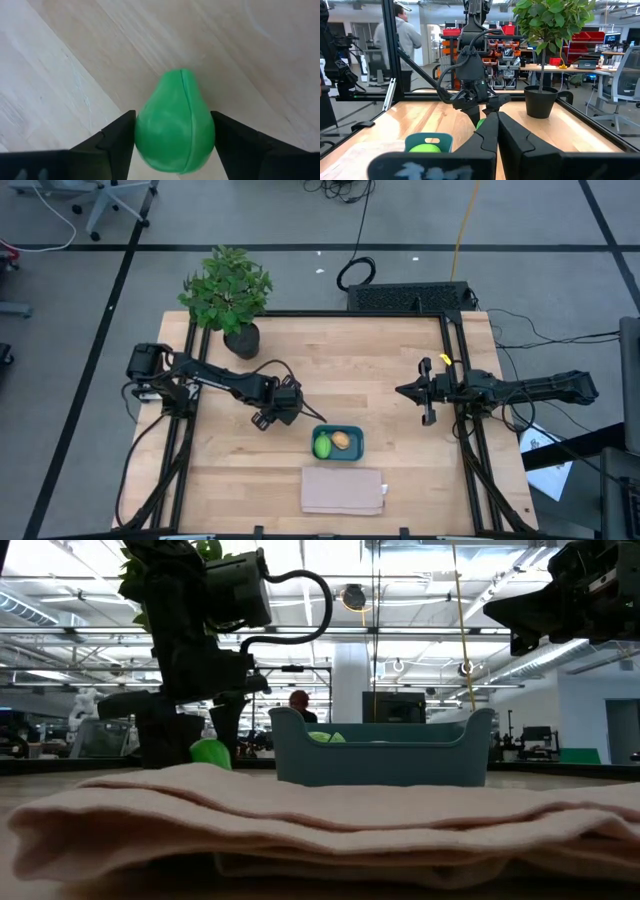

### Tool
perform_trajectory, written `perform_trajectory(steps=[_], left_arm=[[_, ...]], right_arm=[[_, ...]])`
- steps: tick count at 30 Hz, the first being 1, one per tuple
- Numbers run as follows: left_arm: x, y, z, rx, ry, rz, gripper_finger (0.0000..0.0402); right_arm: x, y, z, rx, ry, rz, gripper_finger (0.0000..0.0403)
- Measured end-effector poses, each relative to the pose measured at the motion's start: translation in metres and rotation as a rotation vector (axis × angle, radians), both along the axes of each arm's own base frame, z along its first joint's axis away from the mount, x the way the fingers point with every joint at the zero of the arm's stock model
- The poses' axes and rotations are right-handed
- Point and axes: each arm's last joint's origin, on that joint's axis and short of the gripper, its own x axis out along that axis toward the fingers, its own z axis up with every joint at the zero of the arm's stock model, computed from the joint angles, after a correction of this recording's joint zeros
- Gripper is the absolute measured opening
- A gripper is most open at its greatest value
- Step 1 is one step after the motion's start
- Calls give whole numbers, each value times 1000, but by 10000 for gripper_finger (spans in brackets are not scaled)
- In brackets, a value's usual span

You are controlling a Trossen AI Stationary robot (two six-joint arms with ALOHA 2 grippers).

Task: Pick and placing Produce into tupperware
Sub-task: Put the green pear into the blue bin

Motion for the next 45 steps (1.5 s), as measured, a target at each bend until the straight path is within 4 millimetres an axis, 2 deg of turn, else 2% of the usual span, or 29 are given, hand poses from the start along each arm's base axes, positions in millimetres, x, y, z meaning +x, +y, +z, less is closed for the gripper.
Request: perform_trajectory(steps=[6, 11, 19, 28, 34, 45], left_arm=[[0, -4, 0, 31, -3, -3, 236], [-1, -5, 8, 50, -31, 6, 236], [-4, -6, 53, 6, -210, 51, 237], [-24, -5, 101, -57, -417, 121, 237], [-31, -6, 116, -176, -505, 211, 237], [-23, -6, 128, -474, -637, 397, 237]], right_arm=[[0, 0, 0, 0, 0, 0, 0], [0, 0, 0, 0, 0, 0, 0], [0, 0, 0, 0, -1, 0, 0], [0, 0, 1, 7, -8, 1, 0], [0, 0, 2, 8, -16, 1, 0], [0, 0, 2, 8, -17, 1, 0]])
